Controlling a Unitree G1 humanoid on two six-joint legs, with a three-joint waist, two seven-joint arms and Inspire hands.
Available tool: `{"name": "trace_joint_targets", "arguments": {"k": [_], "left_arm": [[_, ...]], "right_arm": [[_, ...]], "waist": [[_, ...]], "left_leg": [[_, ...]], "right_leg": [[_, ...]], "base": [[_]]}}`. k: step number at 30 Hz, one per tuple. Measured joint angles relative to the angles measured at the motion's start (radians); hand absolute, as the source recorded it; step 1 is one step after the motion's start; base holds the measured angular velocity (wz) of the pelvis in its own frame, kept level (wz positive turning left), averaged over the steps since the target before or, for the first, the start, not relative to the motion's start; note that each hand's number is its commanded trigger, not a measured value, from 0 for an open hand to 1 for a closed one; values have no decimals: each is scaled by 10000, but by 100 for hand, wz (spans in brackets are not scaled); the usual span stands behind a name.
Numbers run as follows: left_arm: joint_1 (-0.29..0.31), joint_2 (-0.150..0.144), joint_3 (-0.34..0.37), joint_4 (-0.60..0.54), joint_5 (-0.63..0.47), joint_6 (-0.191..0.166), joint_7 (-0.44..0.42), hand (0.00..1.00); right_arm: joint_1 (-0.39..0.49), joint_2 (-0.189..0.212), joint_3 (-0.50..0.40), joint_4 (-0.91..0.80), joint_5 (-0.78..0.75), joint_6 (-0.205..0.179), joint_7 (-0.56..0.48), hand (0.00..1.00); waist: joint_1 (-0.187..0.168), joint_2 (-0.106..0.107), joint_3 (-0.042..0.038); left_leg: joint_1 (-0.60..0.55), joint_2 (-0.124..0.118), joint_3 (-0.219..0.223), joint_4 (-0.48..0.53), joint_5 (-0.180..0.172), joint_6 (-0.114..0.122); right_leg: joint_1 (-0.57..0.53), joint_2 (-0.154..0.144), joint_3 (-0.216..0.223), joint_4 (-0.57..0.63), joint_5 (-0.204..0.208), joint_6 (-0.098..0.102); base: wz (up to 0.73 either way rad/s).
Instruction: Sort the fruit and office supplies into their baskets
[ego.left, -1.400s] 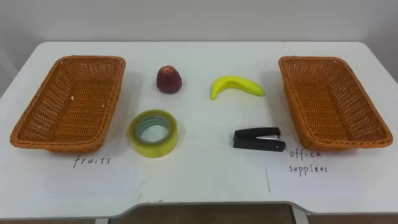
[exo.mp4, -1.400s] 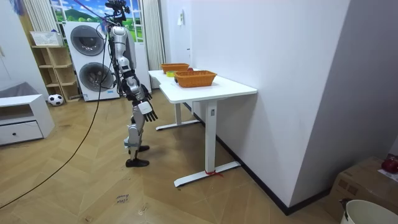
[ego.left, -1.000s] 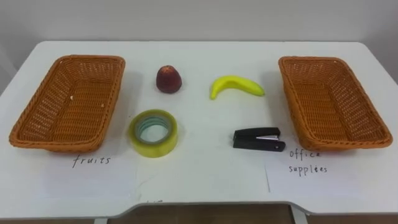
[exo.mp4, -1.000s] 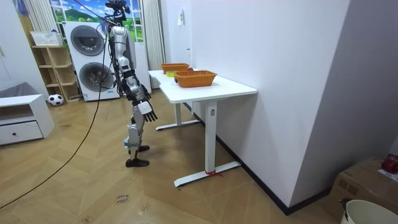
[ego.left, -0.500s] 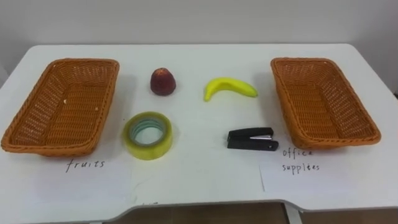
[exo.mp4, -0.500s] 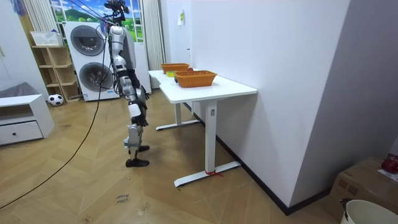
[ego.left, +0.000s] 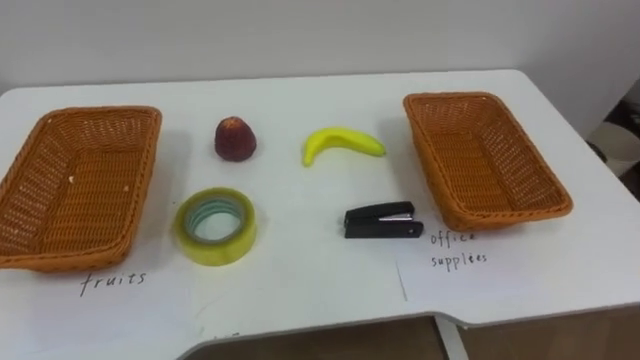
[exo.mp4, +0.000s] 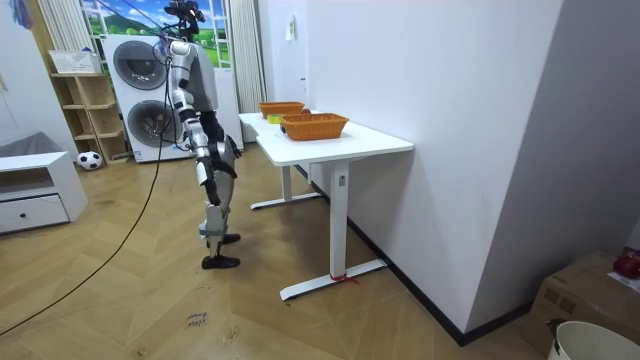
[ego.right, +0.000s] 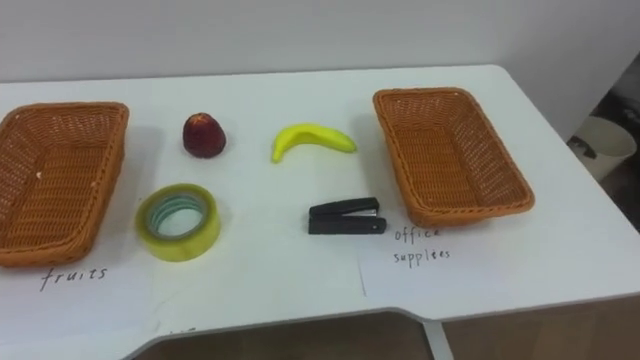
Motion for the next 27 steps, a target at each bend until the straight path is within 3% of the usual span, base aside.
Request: {"name": "trace_joint_targets", "arguments": {"k": [5,7,10,17,21,23,27], "left_arm": [[164,83,36,-228,8,93,-23,0],[412,88,99,-463,92,112,-24,0],[541,112,60,-985,100,200,26,0],[510,114,-41,-1170,105,295,83,0],[531,115,-118,-1166,180,318,61,0],[510,111,-120,-1166,184,376,-40,0],[474,108,-116,-1167,203,536,-78,0]], "right_arm": [[21,-10,-807,-1511,206,-129,-1444,0],[84,-11,-1102,-2592,203,-142,-1996,0],[333,-140,-1168,-4243,195,-473,-3043,0],[100,-366,-1412,-5881,56,-951,-5179,0],[50,-380,-1409,-6749,-717,-985,-5890,0],[-12,-417,-1402,-7662,-1998,-986,-6318,0],[-178,-787,-1412,-8489,-3020,-1005,-6617,0]], "waist": [[-196,-142,-84],[-334,-132,-80],[-364,-125,-59],[-316,-215,-48],[-296,-185,-83],[-300,-53,-81],[-267,-4,-57]], "left_leg": [[-69,-1,157,-13,3,6],[-70,1,189,-10,3,6],[-75,7,216,-28,3,6],[-126,-7,224,-138,3,5],[-146,-22,228,-156,3,5],[-217,-11,230,-156,3,4],[-231,1,234,-161,3,2]], "right_leg": [[-129,10,134,6,0,0],[-161,9,137,12,0,0],[-211,16,157,17,0,0],[-274,44,243,52,2,-2],[-317,51,172,65,2,-2],[-446,59,165,177,2,-2],[-471,74,182,180,2,-1]], "base": [[-9],[-6],[-4],[0],[0],[0],[0]]}}
